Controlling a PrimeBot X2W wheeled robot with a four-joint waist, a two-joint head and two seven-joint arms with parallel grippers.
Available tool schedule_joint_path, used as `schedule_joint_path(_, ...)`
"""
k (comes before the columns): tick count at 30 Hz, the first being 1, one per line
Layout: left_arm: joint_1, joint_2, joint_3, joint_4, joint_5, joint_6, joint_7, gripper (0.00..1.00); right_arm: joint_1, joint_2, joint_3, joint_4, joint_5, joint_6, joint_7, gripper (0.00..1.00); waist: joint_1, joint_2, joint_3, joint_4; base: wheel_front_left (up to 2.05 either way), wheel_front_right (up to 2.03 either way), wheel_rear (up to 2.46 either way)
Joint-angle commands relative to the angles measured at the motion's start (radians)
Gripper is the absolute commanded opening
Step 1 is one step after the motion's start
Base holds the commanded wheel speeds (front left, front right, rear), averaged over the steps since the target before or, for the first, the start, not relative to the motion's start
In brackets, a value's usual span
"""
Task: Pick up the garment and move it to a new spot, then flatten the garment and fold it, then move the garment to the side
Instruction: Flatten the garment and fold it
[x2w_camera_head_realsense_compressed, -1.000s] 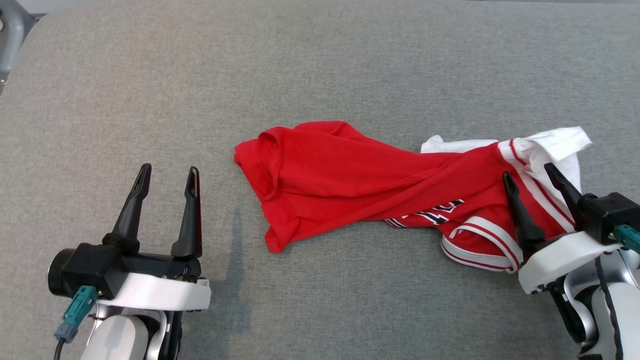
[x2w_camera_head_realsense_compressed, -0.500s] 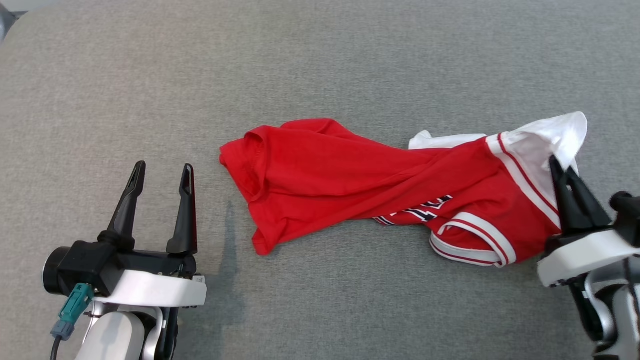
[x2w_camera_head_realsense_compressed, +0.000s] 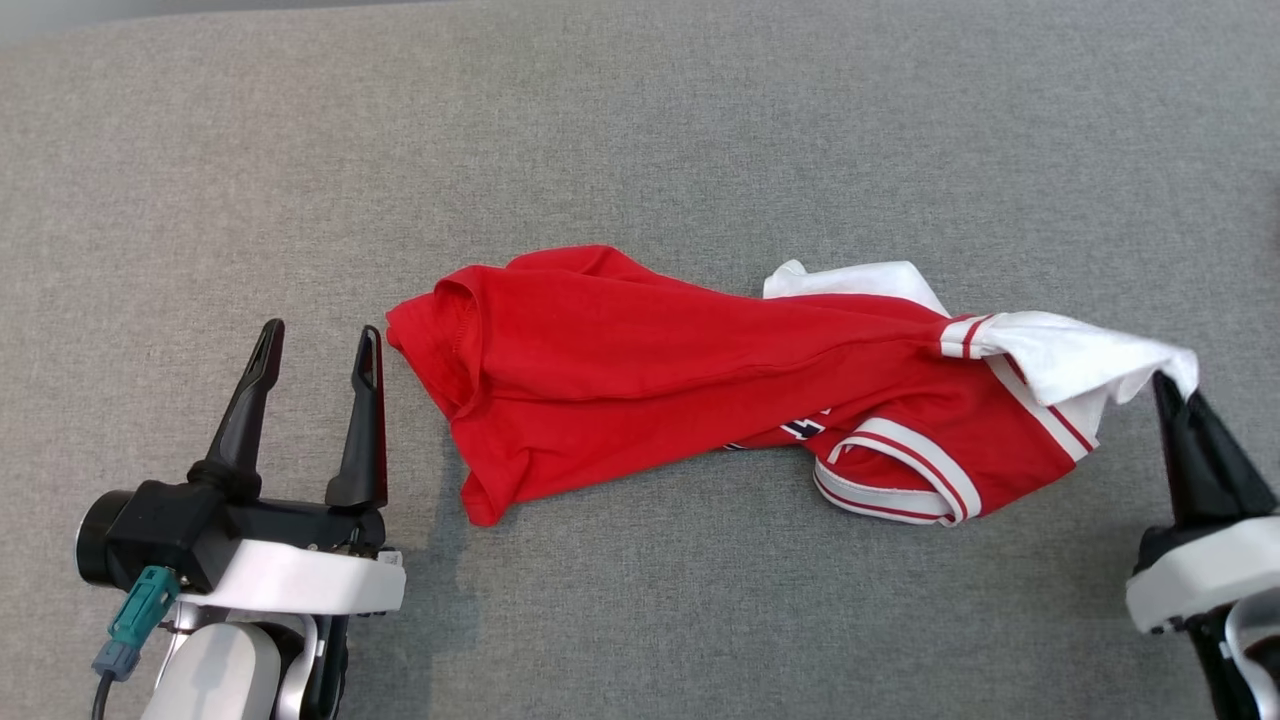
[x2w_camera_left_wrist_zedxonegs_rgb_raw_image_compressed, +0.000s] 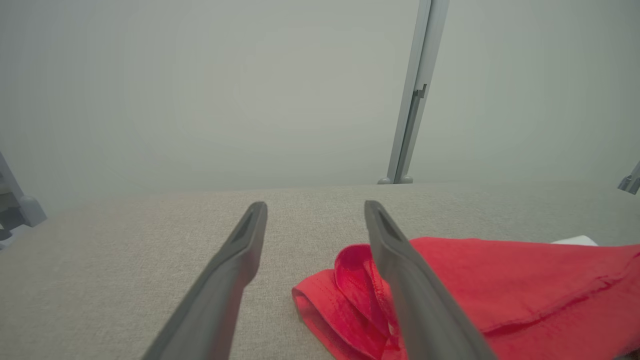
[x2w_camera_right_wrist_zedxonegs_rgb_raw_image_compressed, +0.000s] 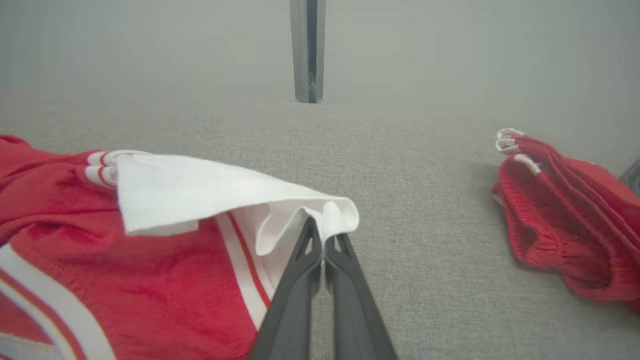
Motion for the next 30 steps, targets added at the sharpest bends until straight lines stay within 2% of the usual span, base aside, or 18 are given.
schedule_joint_path(1, -0.016, 0.005, 0.003, 0.001, 0.002, -0.003, -0.007, 1.00, 0.012, 0.001, -0.002, 0.019, 0.007, 0.000, -0.013, 0.00, 0.0000, 0.0000, -0.001, -0.001, 0.00, 0.00, 0.00)
schedule_joint_path(3, -0.015, 0.005, 0.004, 0.002, -0.001, -0.003, -0.006, 1.00, 0.017, 0.004, 0.012, 0.054, 0.016, 0.000, -0.028, 0.00, 0.0000, 0.0000, -0.001, -0.004, 0.00, 0.00, 0.00)
schedule_joint_path(4, -0.014, 0.006, 0.004, 0.002, -0.002, -0.004, -0.006, 1.00, 0.018, 0.004, 0.013, 0.071, 0.016, 0.000, -0.034, 0.04, 0.0000, 0.0000, -0.001, -0.006, 0.00, 0.00, 0.00)
schedule_joint_path(5, -0.014, 0.007, 0.004, 0.002, -0.002, -0.004, -0.006, 1.00, 0.014, 0.006, 0.013, 0.083, 0.017, 0.000, -0.044, 0.38, 0.0000, 0.0000, -0.001, -0.008, 0.00, 0.00, 0.00)
schedule_joint_path(6, -0.014, 0.009, 0.005, 0.002, -0.003, -0.004, -0.006, 1.00, 0.011, 0.009, 0.015, 0.095, 0.023, 0.000, -0.050, 0.99, 0.0000, 0.0000, -0.002, -0.009, 0.00, 0.00, 0.00)
schedule_joint_path(13, -0.006, 0.018, 0.010, 0.002, -0.009, 0.002, -0.005, 1.00, 0.048, 0.006, -0.026, 0.102, 0.033, 0.000, -0.088, 1.00, 0.0000, 0.0000, -0.015, -0.016, 0.00, 0.00, 0.00)
schedule_joint_path(22, 0.030, 0.029, 0.024, -0.006, -0.018, 0.023, 0.006, 1.00, 0.074, 0.009, -0.106, -0.047, 0.034, 0.000, -0.115, 1.00, 0.0000, 0.0000, -0.058, -0.029, 0.00, 0.00, 0.00)
schedule_joint_path(30, 0.063, 0.041, 0.018, -0.018, -0.018, 0.034, 0.025, 1.00, 0.030, 0.007, -0.056, -0.155, 0.034, 0.000, -0.083, 1.00, 0.0000, 0.0000, -0.111, -0.032, 0.00, 0.00, 0.00)
